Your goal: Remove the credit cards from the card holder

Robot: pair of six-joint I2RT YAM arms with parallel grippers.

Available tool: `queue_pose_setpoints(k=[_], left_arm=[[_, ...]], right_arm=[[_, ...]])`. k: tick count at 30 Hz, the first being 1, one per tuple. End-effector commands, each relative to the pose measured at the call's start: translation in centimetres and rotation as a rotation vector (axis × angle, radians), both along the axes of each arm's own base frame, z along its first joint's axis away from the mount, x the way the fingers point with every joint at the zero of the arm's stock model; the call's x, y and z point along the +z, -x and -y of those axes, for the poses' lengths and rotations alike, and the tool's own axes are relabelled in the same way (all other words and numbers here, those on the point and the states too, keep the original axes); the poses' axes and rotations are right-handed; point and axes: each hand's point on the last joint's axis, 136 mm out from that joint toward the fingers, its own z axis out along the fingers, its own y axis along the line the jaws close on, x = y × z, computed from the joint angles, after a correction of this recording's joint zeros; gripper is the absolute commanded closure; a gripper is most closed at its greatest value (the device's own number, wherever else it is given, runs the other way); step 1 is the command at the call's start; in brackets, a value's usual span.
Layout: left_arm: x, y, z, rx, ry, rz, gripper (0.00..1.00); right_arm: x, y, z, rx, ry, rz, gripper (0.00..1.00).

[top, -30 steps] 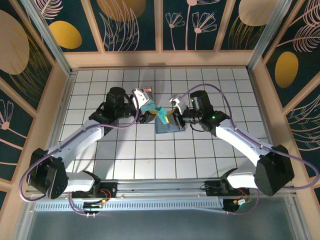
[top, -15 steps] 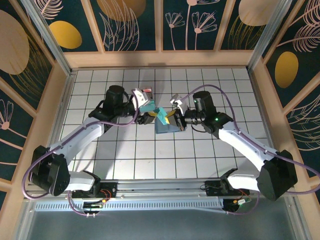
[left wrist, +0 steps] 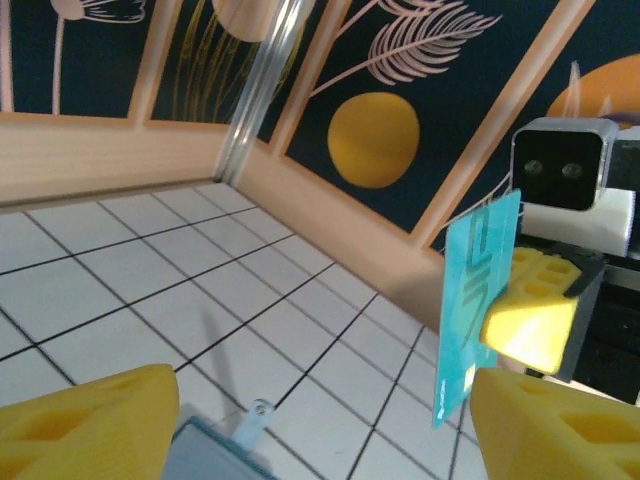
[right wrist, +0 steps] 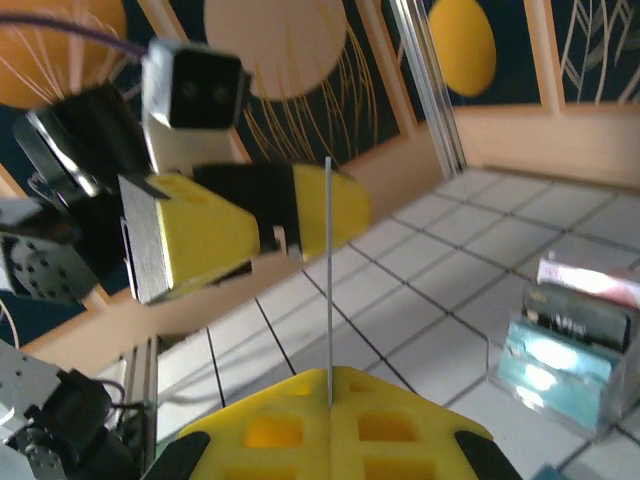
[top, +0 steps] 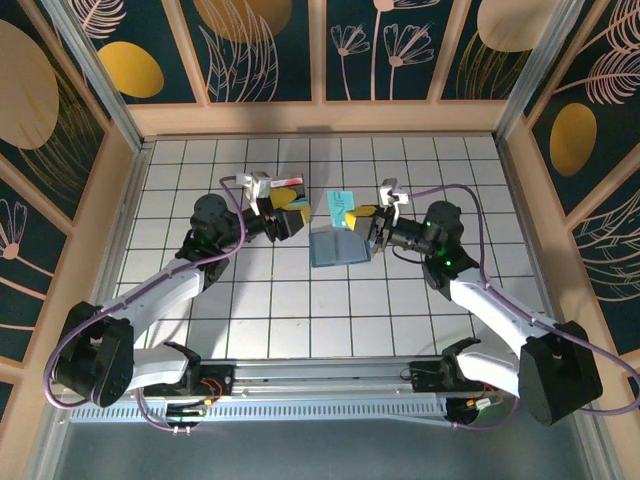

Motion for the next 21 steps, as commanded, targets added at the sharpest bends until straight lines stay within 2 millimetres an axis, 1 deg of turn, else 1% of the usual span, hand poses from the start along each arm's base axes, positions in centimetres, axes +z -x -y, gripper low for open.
queue_pose_setpoints(k=[1,5,9,12,15,16,17,19,21], left_arm=[[3.8,1.9,1.1,-0.056,0.123,0.059,0.21],[4.9,2.4,1.8,-0.069,0.137,0.098,0.20],[5.1,2.3,2.8,-0.097,0.147,0.108,0.20],[5.8,2.7,3.7,-0.139,0.155,0.130,0.22],[6.0,3.0,4.4,-0.168,0.150,0.146,0.26],[6.1,3.0,4.6,-0.171,0.149,0.149,0.28],[6.1,3.0,4.7,-0.174,0.152,0.150,0.33],[6.3,3.1,4.7,-0.182,0.166,0.156,0.46],[6.6,3.2,4.7,-0.191,0.180,0.163,0.53]], right_arm=[[4.9,1.3,0.7,0.064,-0.197,0.094,1.00],[5.5,1.8,0.4,0.134,-0.253,0.081,1.00],[5.3,1.8,0.0,0.186,-0.275,0.049,1.00],[4.9,1.6,-0.1,0.193,-0.279,0.027,1.00],[4.6,1.5,-0.3,0.196,-0.279,0.016,1.00],[4.6,1.5,-0.3,0.198,-0.279,0.016,1.00],[4.5,1.5,-0.4,0.203,-0.278,0.013,1.00],[4.5,1.5,-0.5,0.208,-0.275,0.013,1.00],[4.5,1.5,-0.5,0.209,-0.274,0.013,1.00]])
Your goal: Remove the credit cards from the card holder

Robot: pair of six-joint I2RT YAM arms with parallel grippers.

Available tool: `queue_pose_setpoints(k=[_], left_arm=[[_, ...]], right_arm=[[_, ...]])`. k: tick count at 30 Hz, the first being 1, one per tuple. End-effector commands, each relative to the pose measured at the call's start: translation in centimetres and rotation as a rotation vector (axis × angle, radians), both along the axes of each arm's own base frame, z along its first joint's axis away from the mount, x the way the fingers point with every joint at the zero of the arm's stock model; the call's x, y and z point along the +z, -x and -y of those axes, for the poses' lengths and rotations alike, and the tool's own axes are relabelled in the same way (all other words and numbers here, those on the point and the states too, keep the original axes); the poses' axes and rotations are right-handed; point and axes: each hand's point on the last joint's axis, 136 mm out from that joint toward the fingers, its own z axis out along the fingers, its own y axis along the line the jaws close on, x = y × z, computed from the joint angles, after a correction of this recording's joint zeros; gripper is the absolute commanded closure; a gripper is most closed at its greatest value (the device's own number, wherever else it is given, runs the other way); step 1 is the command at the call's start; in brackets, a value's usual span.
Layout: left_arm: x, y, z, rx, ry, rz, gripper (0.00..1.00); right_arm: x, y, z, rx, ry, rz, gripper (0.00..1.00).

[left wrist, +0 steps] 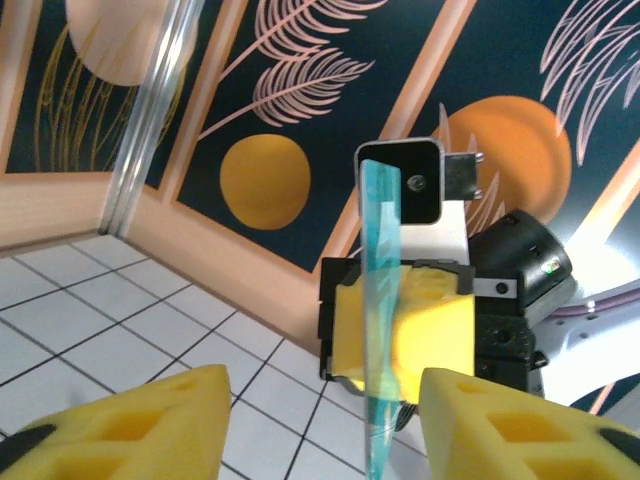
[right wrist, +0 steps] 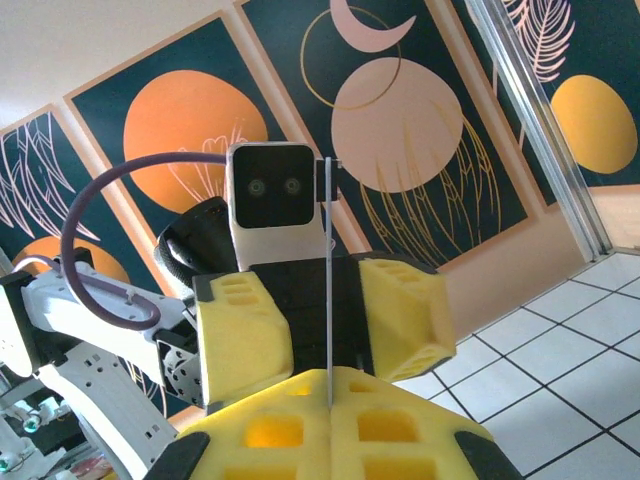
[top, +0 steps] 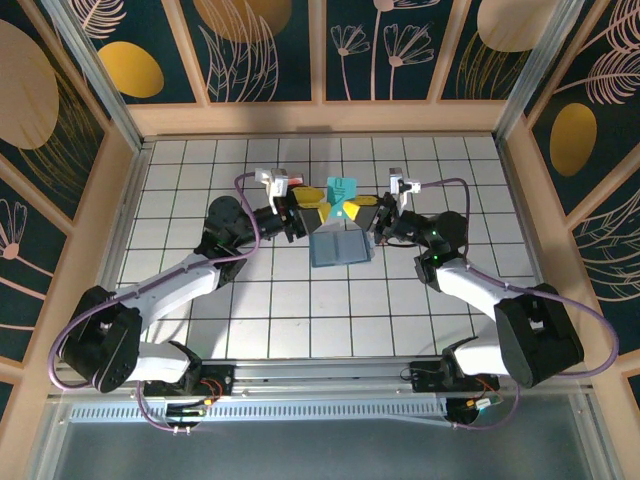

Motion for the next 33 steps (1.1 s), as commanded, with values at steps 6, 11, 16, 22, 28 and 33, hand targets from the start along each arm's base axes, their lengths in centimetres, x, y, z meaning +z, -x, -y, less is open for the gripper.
queue_pose_setpoints(k=[6,11,16,22,28,33], left_arm=[[3.3,1.4,0.7,-0.090,0.066,0.112,0.62],[3.1,1.2,1.3,-0.106,0.043,0.112,0.63],[3.0,1.2,1.5,-0.115,0.035,0.108,0.88],[2.6,1.2,1.7,-0.120,-0.009,0.115,1.00],[1.6,-0.9,1.0,0.036,-0.189,0.153,1.00],[-0.7,-4.9,-1.0,0.241,-0.503,0.181,1.00]], right_arm=[[0.4,0.8,-0.3,0.045,-0.012,0.036,1.00],[0.3,0.7,-0.5,0.056,-0.013,0.032,1.00],[0.2,0.7,-0.5,0.057,-0.012,0.032,1.00],[0.0,0.4,-0.6,0.049,0.003,0.022,1.00],[-1.4,-1.9,-0.2,-0.114,0.111,-0.030,0.55],[-3.8,-4.3,2.4,-0.395,0.294,-0.110,0.32]])
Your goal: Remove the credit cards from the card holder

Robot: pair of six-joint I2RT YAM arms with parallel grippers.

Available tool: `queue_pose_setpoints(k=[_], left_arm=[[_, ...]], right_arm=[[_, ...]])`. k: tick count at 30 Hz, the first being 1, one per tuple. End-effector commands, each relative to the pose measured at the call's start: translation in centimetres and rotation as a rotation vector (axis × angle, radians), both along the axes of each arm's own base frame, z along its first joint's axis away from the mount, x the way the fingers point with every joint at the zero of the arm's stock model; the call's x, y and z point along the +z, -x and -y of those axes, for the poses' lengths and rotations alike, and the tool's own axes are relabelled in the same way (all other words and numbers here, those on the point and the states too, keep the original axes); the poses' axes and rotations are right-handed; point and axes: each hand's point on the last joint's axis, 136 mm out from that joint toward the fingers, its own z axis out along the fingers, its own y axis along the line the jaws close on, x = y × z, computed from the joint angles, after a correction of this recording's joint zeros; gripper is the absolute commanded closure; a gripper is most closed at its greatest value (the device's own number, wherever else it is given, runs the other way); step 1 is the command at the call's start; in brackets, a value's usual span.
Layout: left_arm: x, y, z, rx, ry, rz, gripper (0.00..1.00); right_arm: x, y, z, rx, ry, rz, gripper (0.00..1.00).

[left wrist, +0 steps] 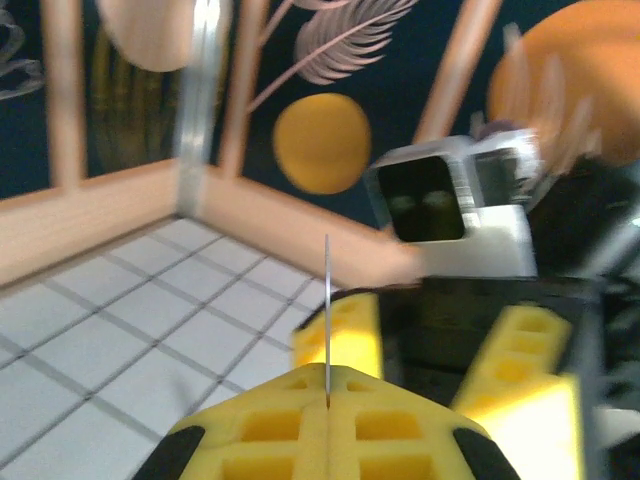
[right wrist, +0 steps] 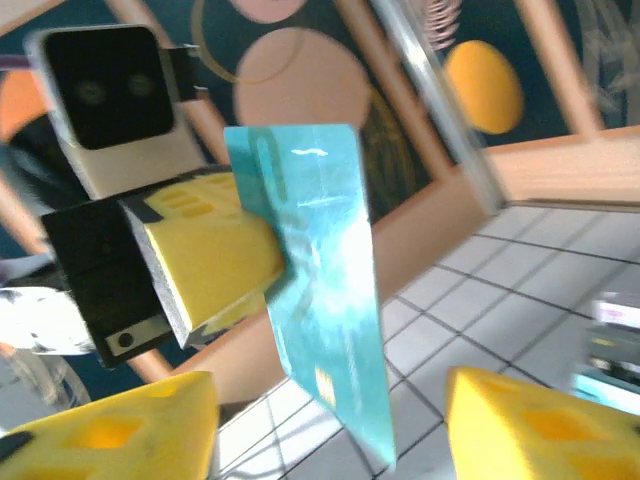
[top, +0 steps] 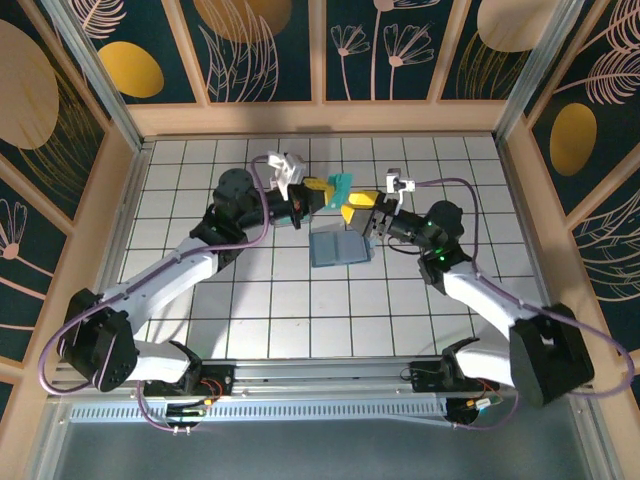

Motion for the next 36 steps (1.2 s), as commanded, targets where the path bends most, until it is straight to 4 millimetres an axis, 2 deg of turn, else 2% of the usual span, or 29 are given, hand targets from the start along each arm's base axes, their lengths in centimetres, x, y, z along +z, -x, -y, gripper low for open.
queue_pose_setpoints(k=[1,5,6,7,10,16,24,30,36], left_arm=[[-2.8,-2.6,-2.3,0.164,-0.298,0.063,1.00],[-4.9,-5.8,-3.6,0.222,-0.481,0.090,1.00],[-5.6,-6.7,-3.8,0.216,-0.516,0.090,1.00],[-6.3,-7.4,-4.1,0.200,-0.547,0.089,1.00],[-8.4,-9.1,-5.0,0.154,-0.664,0.118,1.00],[-12.1,-11.3,-5.9,0.066,-0.868,0.175,1.00],[-17.6,-12.2,-6.9,-0.089,-1.053,0.149,1.00],[-20.2,-13.1,-8.1,-0.107,-1.134,0.140,1.00],[-22.2,-12.9,-8.7,-0.156,-1.154,0.121,1.00]], right_arm=[[-2.0,-2.1,2.5,-0.244,0.175,-0.036,0.29],[-2.5,-2.7,5.4,-0.418,0.258,-0.081,0.24],[-2.6,-2.8,6.2,-0.461,0.273,-0.096,0.10],[-2.5,-2.8,6.9,-0.502,0.283,-0.105,0.01],[-2.4,-2.8,9.0,-0.607,0.291,-0.131,0.01],[-3.1,-3.1,11.9,-0.766,0.319,-0.204,0.01],[-3.6,-3.7,13.9,-0.882,0.378,-0.258,0.01],[-3.2,-3.6,14.7,-0.926,0.383,-0.263,0.01],[-3.5,-3.7,15.3,-0.957,0.395,-0.287,0.01]])
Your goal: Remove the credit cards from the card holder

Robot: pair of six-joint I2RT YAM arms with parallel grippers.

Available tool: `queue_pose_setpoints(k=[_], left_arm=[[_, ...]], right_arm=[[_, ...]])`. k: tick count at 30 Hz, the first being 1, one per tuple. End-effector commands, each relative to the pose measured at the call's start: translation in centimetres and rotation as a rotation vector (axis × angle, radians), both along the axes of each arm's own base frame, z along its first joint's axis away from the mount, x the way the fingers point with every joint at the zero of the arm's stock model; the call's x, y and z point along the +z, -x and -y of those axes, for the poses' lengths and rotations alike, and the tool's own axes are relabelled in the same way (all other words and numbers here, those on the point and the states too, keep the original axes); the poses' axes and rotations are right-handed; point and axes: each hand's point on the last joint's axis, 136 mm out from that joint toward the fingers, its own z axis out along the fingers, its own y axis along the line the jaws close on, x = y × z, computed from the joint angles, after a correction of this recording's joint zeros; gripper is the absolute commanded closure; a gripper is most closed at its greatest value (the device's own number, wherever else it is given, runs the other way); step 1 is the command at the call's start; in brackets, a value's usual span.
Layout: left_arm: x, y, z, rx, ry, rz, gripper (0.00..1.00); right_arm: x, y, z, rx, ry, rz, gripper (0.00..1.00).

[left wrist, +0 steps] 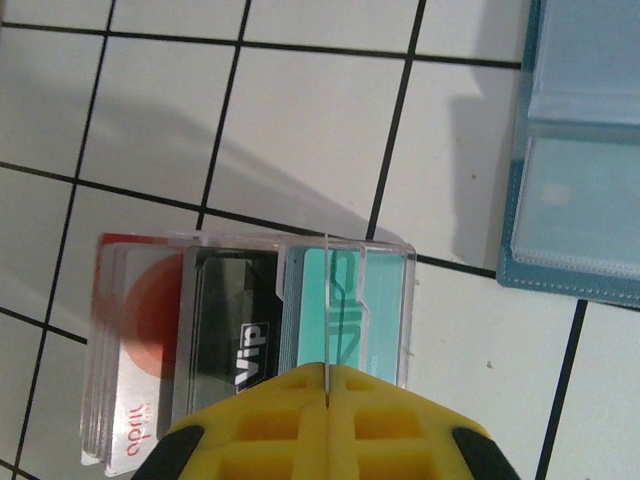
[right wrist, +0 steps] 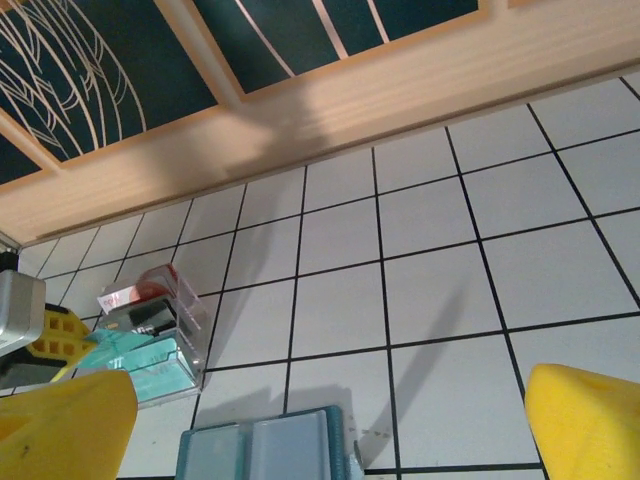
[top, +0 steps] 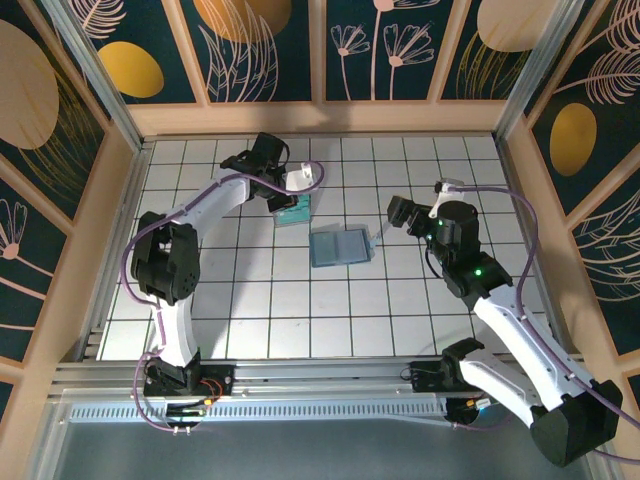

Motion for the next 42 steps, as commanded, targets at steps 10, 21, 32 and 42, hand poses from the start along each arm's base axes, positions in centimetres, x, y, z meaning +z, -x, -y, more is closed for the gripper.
queue_pose_setpoints(k=[10,21,32,42], left_arm=[[-2.3,-0.8,-1.4,-0.065,-0.073,-0.020,1.00],[-3.4,-1.7,-1.3,-0.086,-0.100,-0.041,1.00],[-4.3,-1.0,-1.1,-0.133,-0.109,-0.094,1.00],[-4.4,-1.7,-0.9,-0.115,-0.108,-0.104,0.77]], right_arm=[[1.7,-0.2,1.0,-0.068,-0.006,0.011,0.01],[1.5,-0.2,1.0,-0.073,-0.010,0.004,0.01],[1.3,-0.5,0.8,-0.068,-0.005,-0.004,0.01],[1.2,-0.8,0.1,-0.042,-0.017,-0.006,0.01]])
